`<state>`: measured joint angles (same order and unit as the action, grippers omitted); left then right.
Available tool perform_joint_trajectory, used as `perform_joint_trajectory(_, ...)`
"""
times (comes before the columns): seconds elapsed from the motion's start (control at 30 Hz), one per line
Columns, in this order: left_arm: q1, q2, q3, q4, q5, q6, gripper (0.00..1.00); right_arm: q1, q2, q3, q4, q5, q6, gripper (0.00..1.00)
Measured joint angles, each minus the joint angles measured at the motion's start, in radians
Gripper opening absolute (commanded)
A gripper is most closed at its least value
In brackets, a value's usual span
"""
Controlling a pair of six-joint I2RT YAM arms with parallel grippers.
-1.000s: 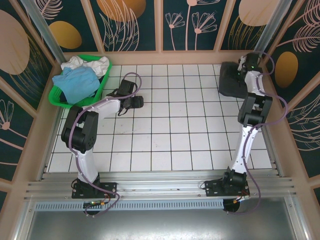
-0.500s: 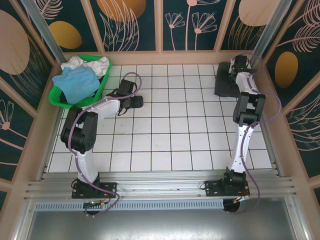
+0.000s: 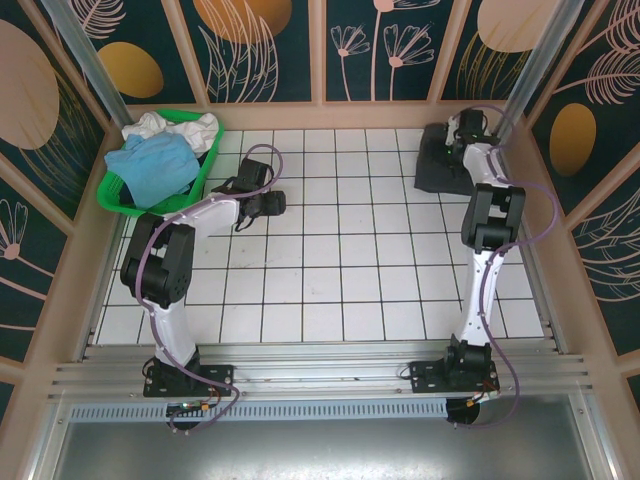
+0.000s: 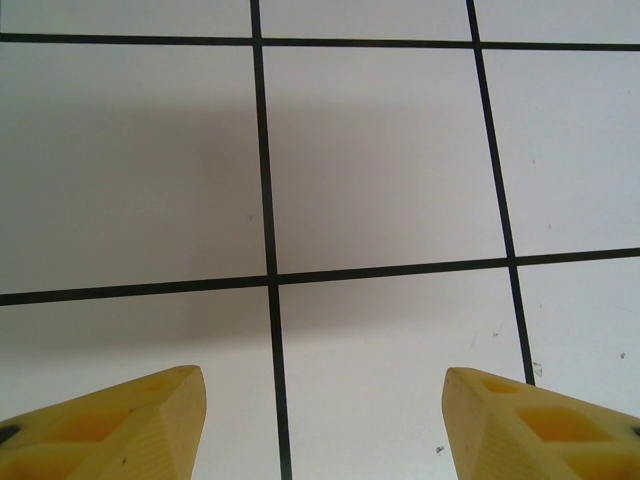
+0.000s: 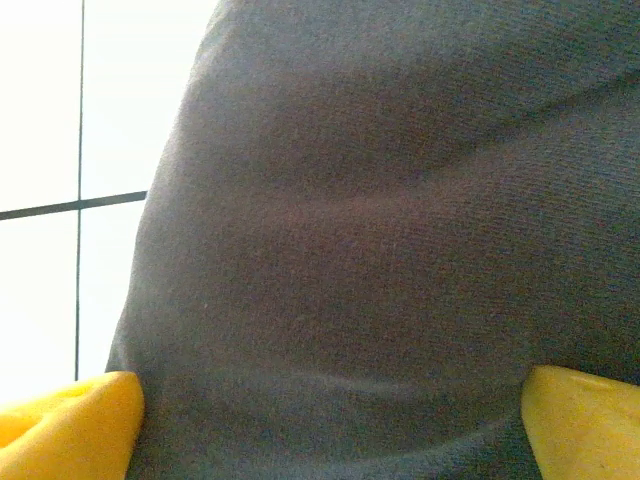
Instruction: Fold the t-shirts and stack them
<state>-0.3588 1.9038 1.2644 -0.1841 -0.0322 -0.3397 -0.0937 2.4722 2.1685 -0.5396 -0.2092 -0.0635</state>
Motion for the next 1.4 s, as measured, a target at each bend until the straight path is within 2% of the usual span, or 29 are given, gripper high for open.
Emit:
perform_joint_trajectory(0.23, 0.000, -0.003, 0.000, 0.000, -0.004, 0.011, 0.64, 0.062, -0.012, 0.065, -0.057, 0.002, 0.031, 0.96)
perform_joint_trajectory(0.37, 0.000, -0.003, 0.000, 0.000, -0.004, 0.014, 0.64, 0.059, -0.086, 0.014, -0.043, 0.040, 0.074, 0.92)
perform_joint_trajectory(0.43, 0.000, -0.003, 0.000, 0.000, -0.004, 0.015, 0.64, 0.031, -0.148, -0.046, -0.017, 0.056, 0.100, 0.87)
perform_joint_trajectory(0.63, 0.000, -0.003, 0.000, 0.000, -0.003, 0.015, 0.65, -0.112, -0.248, -0.194, 0.139, 0.073, 0.153, 0.83)
perform_joint_trajectory(0.73, 0.000, -0.003, -0.001, 0.000, -0.003, 0.015, 0.65, -0.182, -0.240, -0.239, 0.195, 0.049, 0.171, 0.80)
perform_joint_trajectory(0.9, 0.000, -0.003, -0.008, 0.000, -0.003, 0.016, 0.65, -0.242, -0.161, -0.206, 0.226, -0.035, 0.174, 0.74)
perform_joint_trajectory(1.1, 0.000, -0.003, -0.008, -0.003, -0.003, 0.019, 0.64, -0.244, -0.079, -0.164, 0.225, -0.135, 0.159, 0.69)
perform_joint_trajectory(1.4, 0.001, -0.003, -0.008, -0.003, -0.003, 0.023, 0.64, -0.240, -0.042, -0.096, 0.206, -0.183, 0.148, 0.59)
